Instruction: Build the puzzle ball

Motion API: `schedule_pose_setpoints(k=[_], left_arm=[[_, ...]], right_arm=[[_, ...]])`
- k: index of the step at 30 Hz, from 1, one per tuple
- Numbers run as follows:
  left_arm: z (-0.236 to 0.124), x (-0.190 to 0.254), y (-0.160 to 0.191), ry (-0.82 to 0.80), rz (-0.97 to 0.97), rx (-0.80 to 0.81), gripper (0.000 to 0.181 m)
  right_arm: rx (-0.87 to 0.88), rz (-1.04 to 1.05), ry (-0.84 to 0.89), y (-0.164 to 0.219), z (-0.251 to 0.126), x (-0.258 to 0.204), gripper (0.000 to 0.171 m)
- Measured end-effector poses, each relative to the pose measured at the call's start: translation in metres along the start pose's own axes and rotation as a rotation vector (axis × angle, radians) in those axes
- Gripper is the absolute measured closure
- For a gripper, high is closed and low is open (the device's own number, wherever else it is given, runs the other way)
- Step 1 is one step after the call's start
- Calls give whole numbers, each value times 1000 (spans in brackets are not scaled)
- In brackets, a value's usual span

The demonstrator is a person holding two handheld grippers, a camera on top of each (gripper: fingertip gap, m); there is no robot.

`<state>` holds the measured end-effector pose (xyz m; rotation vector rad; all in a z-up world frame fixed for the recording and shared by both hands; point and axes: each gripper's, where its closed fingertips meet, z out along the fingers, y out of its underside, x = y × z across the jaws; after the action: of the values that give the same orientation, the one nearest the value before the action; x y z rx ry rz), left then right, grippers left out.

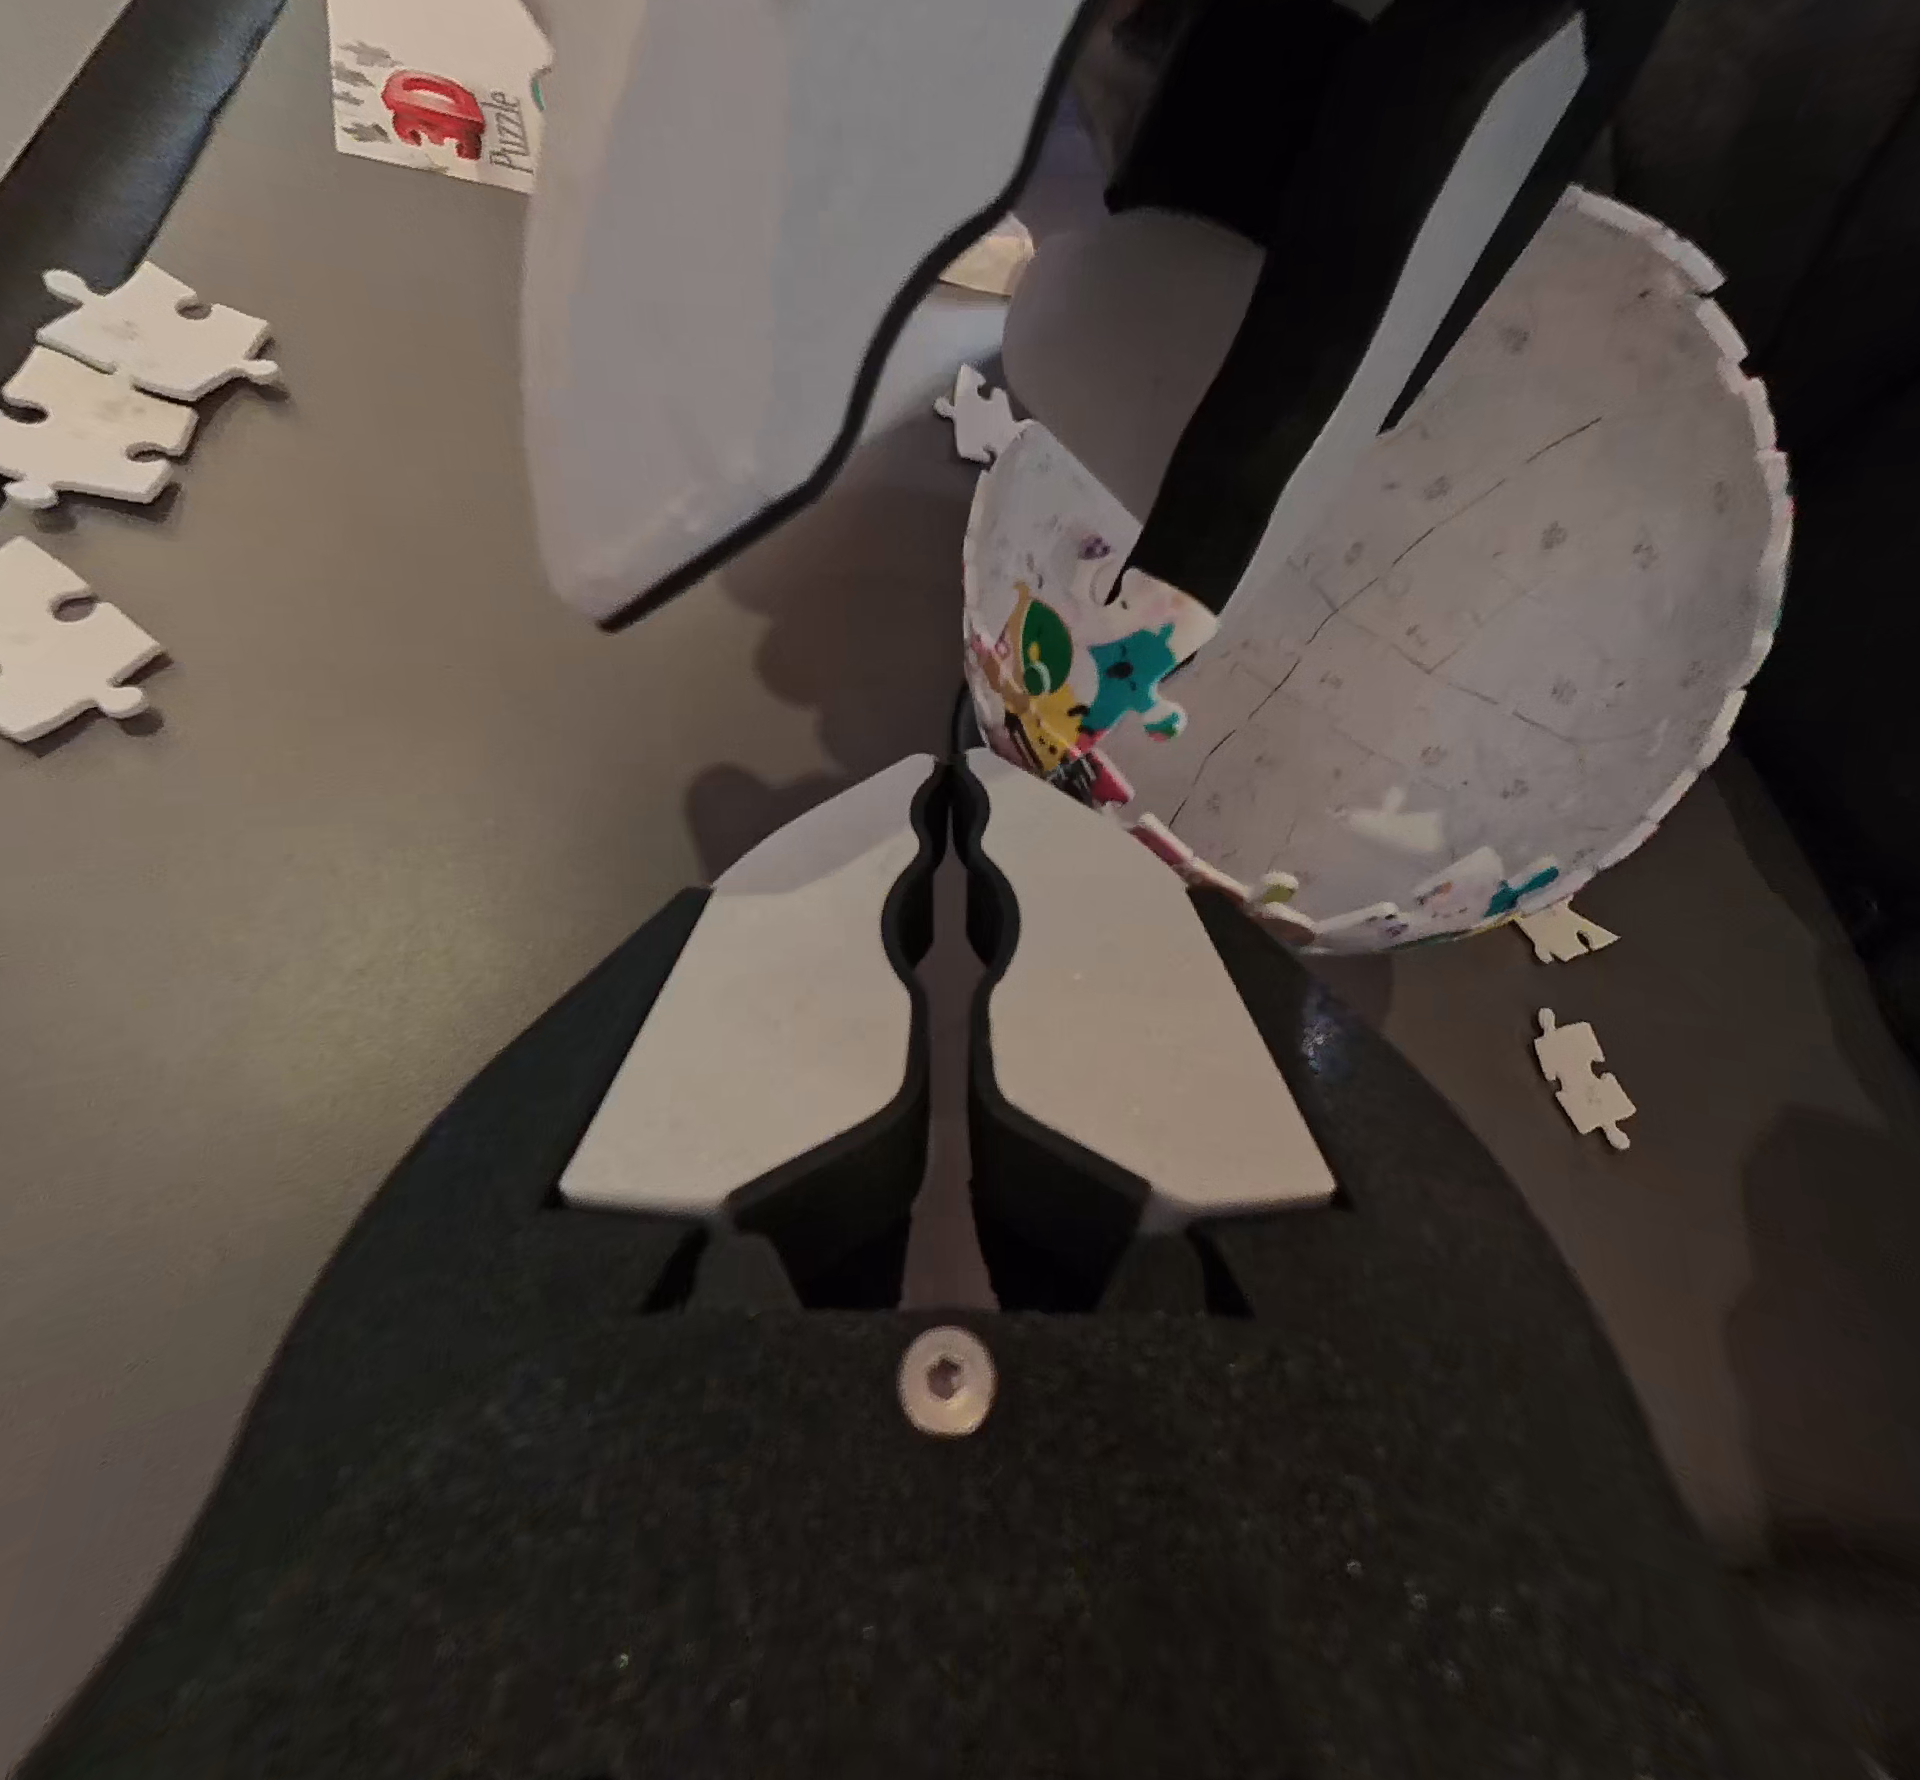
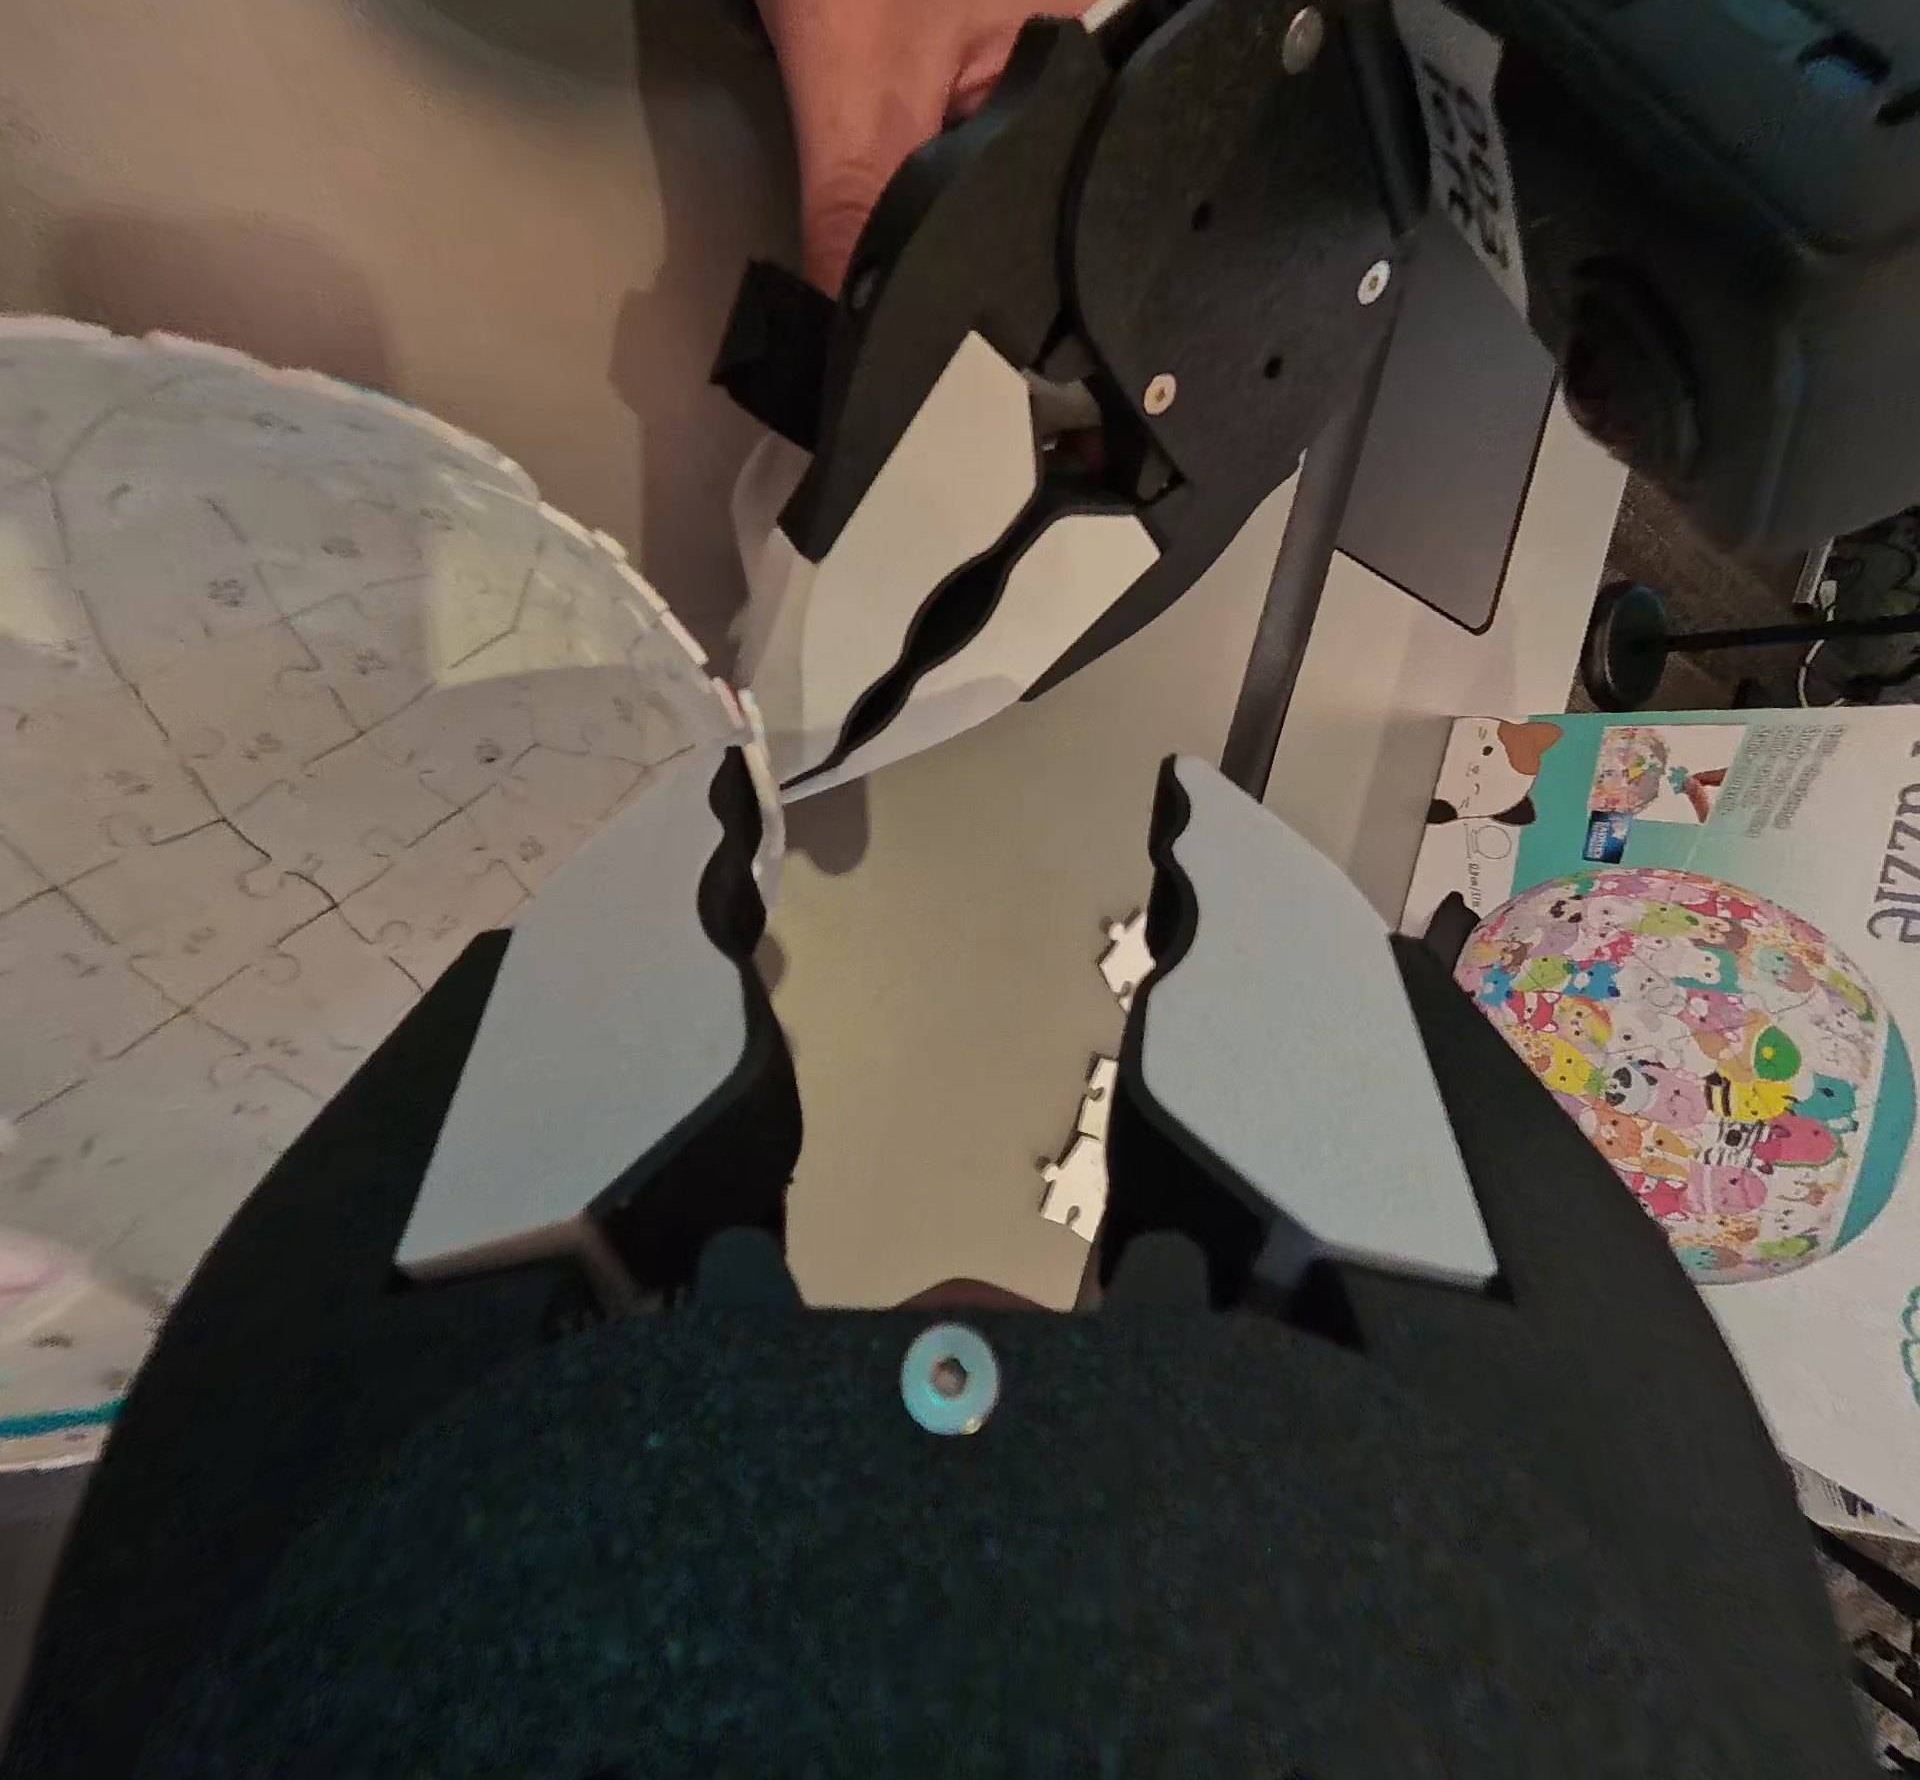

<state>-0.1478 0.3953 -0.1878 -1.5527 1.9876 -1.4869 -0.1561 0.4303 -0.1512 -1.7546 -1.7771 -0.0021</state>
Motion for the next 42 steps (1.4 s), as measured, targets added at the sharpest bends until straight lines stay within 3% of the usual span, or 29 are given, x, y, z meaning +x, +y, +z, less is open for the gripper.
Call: schedule_pose_setpoints(k=[16,21,25,30,34,36,39,42], left_arm=[[-6,0,-5,29,-32,47,181],[-15,-12,-11,-21,-42,96,181],[-32,-27,-21,-103,-57,200,181],[-47,-33,-26,-145,-98,293,175],[-33,-29,-21,-130,-94,220,179],[-22,-23,-18,-78,-100,170,181],[-12,-17,-15,-45,-88,120,181],[-10,-15,-13,-28,-85,105,181]], right_arm=[[8,21,-15,0,-12,0,99],[65,171,124,7,-77,24,102],[114,284,359,5,-149,36,108],[226,332,419,-12,-194,1,114],[156,220,464,4,-171,-3,128],[165,214,388,9,-143,4,123],[142,239,236,23,-94,14,100],[208,232,43,18,-57,11,100]])
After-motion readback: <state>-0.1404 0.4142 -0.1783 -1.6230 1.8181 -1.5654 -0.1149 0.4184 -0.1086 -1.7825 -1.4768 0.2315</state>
